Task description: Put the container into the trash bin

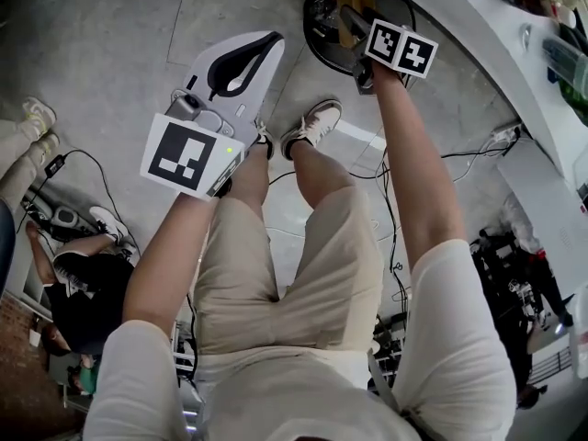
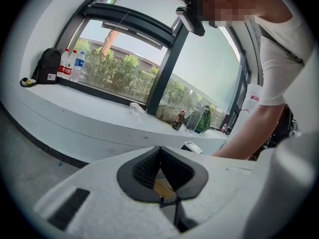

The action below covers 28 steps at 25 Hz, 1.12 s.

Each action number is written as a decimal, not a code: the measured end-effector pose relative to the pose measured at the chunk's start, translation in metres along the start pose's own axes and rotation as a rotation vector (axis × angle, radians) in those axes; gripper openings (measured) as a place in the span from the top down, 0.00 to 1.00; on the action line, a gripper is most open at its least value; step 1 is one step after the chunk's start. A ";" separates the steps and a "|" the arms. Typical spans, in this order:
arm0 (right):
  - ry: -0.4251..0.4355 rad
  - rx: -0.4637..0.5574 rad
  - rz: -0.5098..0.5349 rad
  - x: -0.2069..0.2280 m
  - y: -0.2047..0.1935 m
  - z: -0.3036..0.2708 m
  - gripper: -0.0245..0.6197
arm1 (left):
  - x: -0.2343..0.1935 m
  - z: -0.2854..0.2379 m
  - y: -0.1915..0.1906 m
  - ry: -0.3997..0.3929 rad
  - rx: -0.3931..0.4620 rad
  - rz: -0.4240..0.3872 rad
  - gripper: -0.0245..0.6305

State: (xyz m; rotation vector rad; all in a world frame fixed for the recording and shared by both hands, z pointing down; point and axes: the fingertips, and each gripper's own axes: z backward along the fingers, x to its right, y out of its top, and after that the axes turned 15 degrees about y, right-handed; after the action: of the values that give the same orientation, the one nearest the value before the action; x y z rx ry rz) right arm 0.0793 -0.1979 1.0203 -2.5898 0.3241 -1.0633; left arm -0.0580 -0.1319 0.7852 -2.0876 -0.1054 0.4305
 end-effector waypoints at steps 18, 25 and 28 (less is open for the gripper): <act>0.091 0.114 -0.098 -0.111 0.024 0.155 0.96 | 0.061 0.079 0.120 0.003 0.036 -0.019 0.94; 0.092 0.180 -0.181 -0.148 0.012 0.227 0.96 | 0.086 0.116 0.175 -0.018 0.059 -0.053 0.94; 0.096 0.227 -0.211 -0.165 0.012 0.251 0.96 | 0.090 0.130 0.197 -0.021 0.075 -0.068 0.94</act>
State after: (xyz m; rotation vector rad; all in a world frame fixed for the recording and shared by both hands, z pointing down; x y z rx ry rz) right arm 0.1416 -0.1027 0.7422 -2.4128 -0.0485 -1.2201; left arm -0.0375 -0.1086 0.5346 -2.0000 -0.1700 0.4091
